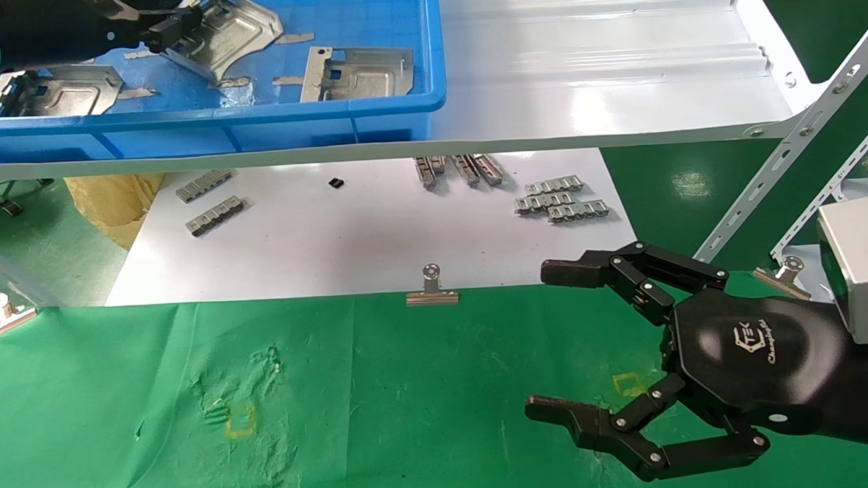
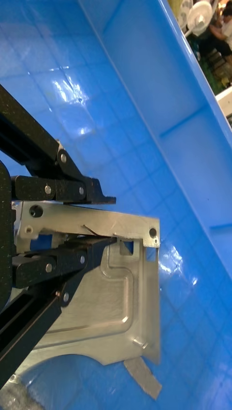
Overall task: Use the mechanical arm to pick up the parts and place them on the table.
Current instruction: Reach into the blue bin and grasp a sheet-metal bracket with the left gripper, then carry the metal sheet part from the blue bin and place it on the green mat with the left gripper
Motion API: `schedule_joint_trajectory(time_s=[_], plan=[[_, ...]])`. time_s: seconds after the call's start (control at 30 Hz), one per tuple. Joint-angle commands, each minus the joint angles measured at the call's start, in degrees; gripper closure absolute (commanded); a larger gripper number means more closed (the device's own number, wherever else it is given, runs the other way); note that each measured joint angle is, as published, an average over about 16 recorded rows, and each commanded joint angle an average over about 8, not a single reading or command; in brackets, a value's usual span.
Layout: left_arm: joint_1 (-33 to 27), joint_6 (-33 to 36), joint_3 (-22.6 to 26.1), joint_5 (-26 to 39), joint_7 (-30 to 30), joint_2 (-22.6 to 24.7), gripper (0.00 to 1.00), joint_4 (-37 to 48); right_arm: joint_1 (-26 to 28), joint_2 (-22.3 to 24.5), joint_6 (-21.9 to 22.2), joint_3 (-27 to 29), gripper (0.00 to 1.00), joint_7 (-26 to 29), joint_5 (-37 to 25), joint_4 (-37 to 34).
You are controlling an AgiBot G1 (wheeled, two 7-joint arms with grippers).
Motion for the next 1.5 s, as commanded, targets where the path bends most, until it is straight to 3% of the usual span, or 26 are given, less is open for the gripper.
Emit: schedule_joint_trajectory(time_s=[0.03, 0.23, 0.4, 1.07, 1.27, 1.5], plan=[[0.14, -0.55, 0.01, 0.02, -0.04, 0.02, 1.00, 0.19, 0.00, 0.00, 0.00, 0.00, 0.00, 0.00, 0.00, 0.00], [-0.41, 0.64, -0.97, -1.40, -0.05, 0.07, 1.00, -0.51, 0.00, 0.00, 0.00, 0.00, 0.00, 0.00, 0.00, 0.00], [-1.21, 5.57, -2.57, -3.77, 0.94, -0.81, 1.00, -1.89, 0.00, 0.00, 0.00, 0.00, 0.00, 0.00, 0.00, 0.00], [-0.91, 41.03, -5.37, -9.61, 10.32, -10.43, 1.00, -6.86, 0.00, 0.00, 0.00, 0.00, 0.00, 0.00, 0.00, 0.00], [4.35, 43.76, -2.09, -15.04, 10.23, -15.37, 1.00, -20.04, 0.00, 0.00, 0.00, 0.00, 0.00, 0.00, 0.00, 0.00], [14.66, 43.14, 6.92, -27.12, 7.93, -25.71, 1.00, -41.22, 0.00, 0.00, 0.00, 0.00, 0.00, 0.00, 0.00, 0.00]])
